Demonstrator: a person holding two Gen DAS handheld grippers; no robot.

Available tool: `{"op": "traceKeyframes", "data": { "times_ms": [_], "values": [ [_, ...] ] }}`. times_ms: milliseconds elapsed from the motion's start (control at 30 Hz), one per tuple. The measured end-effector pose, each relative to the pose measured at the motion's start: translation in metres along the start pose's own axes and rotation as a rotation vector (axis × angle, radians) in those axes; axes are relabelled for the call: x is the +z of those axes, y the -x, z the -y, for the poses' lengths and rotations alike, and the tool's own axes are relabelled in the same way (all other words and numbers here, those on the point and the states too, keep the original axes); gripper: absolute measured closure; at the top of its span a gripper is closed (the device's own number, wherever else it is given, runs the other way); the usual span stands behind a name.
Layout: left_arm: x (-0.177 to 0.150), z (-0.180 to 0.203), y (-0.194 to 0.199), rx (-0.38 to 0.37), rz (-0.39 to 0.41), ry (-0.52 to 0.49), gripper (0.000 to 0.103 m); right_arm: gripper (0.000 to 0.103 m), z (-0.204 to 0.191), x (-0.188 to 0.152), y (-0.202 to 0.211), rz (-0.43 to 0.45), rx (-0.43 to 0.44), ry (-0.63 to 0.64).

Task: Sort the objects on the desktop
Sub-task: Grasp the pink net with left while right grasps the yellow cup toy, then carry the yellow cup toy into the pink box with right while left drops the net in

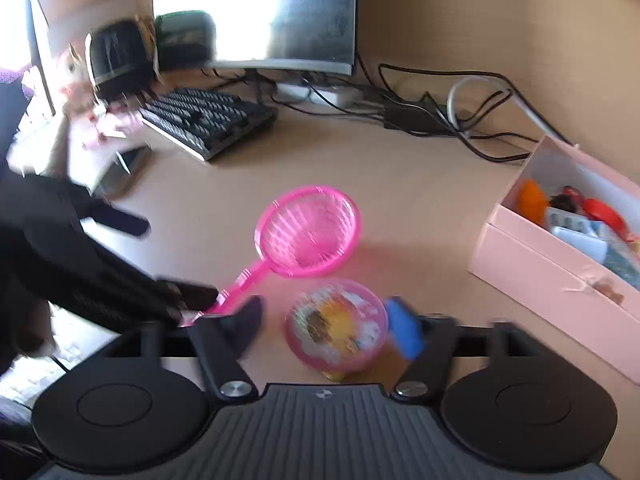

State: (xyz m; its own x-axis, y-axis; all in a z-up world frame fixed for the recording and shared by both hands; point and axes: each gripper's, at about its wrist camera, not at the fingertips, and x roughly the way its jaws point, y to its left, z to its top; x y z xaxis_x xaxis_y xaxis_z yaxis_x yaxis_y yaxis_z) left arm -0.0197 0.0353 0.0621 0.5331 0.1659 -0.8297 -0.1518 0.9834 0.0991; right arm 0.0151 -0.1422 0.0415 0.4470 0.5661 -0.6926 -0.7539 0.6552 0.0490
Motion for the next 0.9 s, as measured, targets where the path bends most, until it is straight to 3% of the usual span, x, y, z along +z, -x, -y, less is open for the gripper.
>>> {"op": "traceKeyframes", "data": {
  "times_ms": [267, 367, 600, 667, 833, 900],
  "values": [
    [0.013, 0.025, -0.007, -0.099, 0.056, -0.051, 0.001, 0.047, 0.025, -0.02, 0.024, -0.007, -0.133, -0.078],
    [0.03, 0.041, -0.021, -0.085, 0.085, -0.082, 0.001, 0.047, 0.036, -0.031, 0.036, -0.013, -0.18, -0.114],
    [0.052, 0.057, -0.052, -0.04, 0.07, -0.091, 0.002, 0.047, 0.046, -0.05, 0.059, -0.024, -0.253, -0.154],
    [0.052, 0.059, -0.052, -0.04, 0.069, -0.098, 0.015, 0.047, 0.047, -0.052, 0.062, -0.027, -0.263, -0.162],
    [0.042, 0.063, -0.037, -0.066, 0.091, -0.138, 0.016, 0.047, 0.057, -0.052, 0.078, -0.014, -0.268, -0.172],
    [0.039, 0.065, -0.019, -0.122, 0.101, -0.141, 0.016, 0.047, 0.065, -0.046, 0.091, 0.0, -0.258, -0.192]
  ]
}}
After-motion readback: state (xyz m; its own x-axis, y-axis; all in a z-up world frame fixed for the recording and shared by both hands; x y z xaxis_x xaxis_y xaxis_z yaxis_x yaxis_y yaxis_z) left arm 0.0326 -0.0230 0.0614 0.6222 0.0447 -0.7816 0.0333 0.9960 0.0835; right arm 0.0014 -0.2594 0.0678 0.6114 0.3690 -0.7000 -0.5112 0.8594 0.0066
